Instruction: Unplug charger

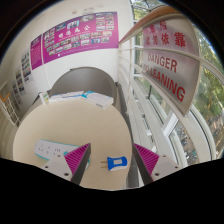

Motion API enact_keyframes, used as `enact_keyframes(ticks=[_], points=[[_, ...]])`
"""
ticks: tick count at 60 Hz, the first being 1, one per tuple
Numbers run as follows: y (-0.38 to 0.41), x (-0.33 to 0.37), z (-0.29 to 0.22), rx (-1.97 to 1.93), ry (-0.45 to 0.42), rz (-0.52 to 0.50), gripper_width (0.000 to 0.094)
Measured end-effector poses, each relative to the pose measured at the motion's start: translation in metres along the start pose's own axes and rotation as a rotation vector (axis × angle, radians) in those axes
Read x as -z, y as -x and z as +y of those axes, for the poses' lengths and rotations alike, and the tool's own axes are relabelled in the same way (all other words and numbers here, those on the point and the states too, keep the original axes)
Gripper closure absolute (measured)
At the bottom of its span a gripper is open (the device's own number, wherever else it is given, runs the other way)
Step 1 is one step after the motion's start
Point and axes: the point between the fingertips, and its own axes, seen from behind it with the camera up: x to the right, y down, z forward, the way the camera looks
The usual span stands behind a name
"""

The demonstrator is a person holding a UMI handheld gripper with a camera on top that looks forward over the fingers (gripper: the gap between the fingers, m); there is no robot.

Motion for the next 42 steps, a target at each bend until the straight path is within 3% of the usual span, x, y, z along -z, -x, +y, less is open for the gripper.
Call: enact_keyframes(ticks=[17,31,42], points=[[0.018,0.127,-0.024,-0.004,-0.044,0.101,0.008],[0.053,0.26,-0.007,0.007,-0.057,0.188,0.008],[0.077,0.322,0.009,0.031,-0.075,0.205,0.0081]])
